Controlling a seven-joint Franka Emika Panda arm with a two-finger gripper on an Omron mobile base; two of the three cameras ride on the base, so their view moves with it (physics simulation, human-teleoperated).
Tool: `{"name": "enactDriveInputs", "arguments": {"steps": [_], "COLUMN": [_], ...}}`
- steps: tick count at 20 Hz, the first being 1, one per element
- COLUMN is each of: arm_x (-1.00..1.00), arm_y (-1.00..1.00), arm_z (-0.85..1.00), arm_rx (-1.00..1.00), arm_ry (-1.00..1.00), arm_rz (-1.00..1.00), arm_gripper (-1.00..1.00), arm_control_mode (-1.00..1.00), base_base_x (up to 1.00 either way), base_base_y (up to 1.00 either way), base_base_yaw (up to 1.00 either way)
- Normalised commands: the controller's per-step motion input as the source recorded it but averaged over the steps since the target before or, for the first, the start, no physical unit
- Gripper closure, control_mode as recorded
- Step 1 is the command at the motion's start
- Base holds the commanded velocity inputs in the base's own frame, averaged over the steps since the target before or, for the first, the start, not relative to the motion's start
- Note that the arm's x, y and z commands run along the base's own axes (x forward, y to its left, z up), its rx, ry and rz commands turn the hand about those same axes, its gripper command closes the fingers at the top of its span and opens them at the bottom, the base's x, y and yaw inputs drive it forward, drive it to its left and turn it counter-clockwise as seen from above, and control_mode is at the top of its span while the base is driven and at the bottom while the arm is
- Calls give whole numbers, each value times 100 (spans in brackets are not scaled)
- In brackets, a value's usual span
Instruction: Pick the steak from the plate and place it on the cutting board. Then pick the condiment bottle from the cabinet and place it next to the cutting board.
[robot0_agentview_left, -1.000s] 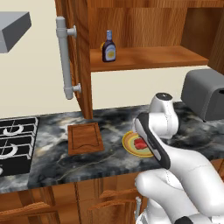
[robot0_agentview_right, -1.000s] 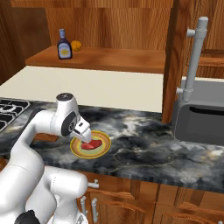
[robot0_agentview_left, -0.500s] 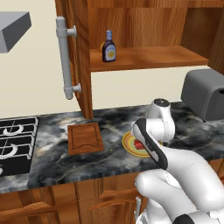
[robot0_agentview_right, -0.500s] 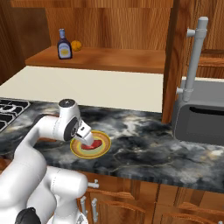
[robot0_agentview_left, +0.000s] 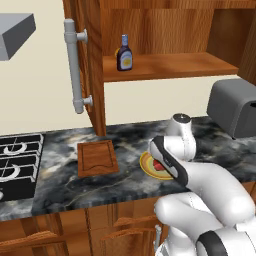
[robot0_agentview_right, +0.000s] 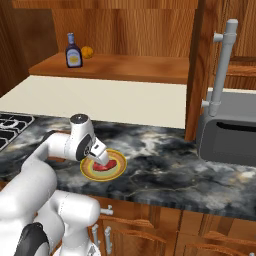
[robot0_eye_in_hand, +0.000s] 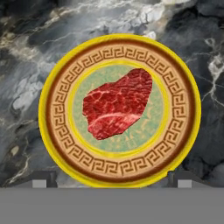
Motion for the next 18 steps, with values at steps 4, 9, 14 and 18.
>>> {"name": "enactDriveInputs", "arguments": {"steps": [4,9,14,18], "arm_x": [13,2,2,9], "arm_y": [0,0,0,0], "arm_z": [-11,-19,-22,-18], "arm_rx": [0,0,0,0], "arm_ry": [0,0,0,0], "arm_rz": [0,0,0,0], "arm_gripper": [-100,-100,-100,-100], "arm_control_mode": [-100,-100,-100,-100], "base_base_x": [0,0,0,0], "base_base_y": [0,0,0,0], "base_base_yaw": [0,0,0,0]}}
